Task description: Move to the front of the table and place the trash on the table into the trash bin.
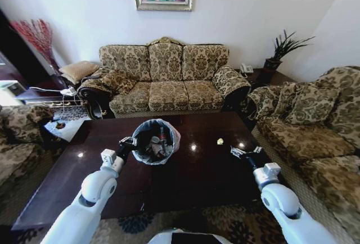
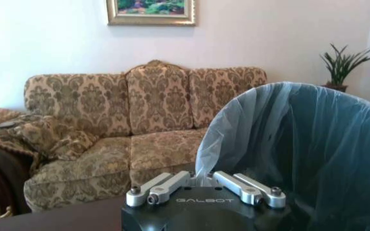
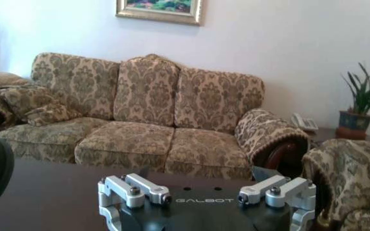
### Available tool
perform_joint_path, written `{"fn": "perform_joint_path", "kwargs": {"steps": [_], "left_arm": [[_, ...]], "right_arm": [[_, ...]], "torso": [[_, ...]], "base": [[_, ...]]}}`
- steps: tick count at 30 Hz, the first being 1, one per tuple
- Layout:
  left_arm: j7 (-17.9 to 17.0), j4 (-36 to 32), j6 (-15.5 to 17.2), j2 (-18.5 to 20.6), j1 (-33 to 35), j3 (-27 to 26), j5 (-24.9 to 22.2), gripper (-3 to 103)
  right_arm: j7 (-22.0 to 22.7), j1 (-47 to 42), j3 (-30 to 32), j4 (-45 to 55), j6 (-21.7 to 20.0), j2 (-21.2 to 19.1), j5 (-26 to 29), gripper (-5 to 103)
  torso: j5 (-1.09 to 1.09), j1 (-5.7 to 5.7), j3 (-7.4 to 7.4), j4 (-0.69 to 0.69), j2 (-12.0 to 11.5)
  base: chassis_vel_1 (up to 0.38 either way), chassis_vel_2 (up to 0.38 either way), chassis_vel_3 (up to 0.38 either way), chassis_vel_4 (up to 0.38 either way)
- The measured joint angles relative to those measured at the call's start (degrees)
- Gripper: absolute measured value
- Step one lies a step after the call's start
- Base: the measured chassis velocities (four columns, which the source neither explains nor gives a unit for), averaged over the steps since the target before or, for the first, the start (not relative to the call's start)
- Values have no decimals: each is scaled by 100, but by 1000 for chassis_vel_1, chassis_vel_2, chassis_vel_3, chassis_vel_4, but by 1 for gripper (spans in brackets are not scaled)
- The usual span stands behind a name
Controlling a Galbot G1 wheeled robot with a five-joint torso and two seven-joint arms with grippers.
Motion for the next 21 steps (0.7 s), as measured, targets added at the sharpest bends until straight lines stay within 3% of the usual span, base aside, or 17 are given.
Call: {"fn": "perform_joint_path", "kwargs": {"steps": [6, 8, 15, 17, 18, 21], "left_arm": [[68, -13, -96, -40, 49, 33, 46, 0], [111, -26, -122, -41, 64, 41, 36, 0], [114, -29, -171, -60, 106, 72, 37, 0], [112, -28, -178, -68, 114, 77, 51, 0], [110, -28, -181, -69, 121, 80, 59, 0], [109, -28, -187, -70, 126, 85, 72, 0]], "right_arm": [[68, 7, -107, -80, 48, 107, -171, 100], [158, -5, -126, -87, 13, 172, -165, 100], [112, -90, -56, -199, 28, 390, -270, 100], [82, -133, -35, -238, 77, 461, -325, 100], [74, -165, -30, -268, 107, 504, -353, 100], [60, -202, -23, -310, 148, 547, -402, 100]], "torso": [[5, 1, 1, 0, 0], [2, 1, 1, -9, -1], [3, 1, 1, -3, -1], [-12, 1, 0, 0, 0], [0, 0, 0, 1, 0], [2, -1, 0, 2, 0]], "base": [[-293, -291, 369, 354], [-206, -198, 168, 231], [-54, -57, 42, 34], [60, 27, -6, -8], [43, 98, 10, -62], [36, 106, 17, -64]]}}
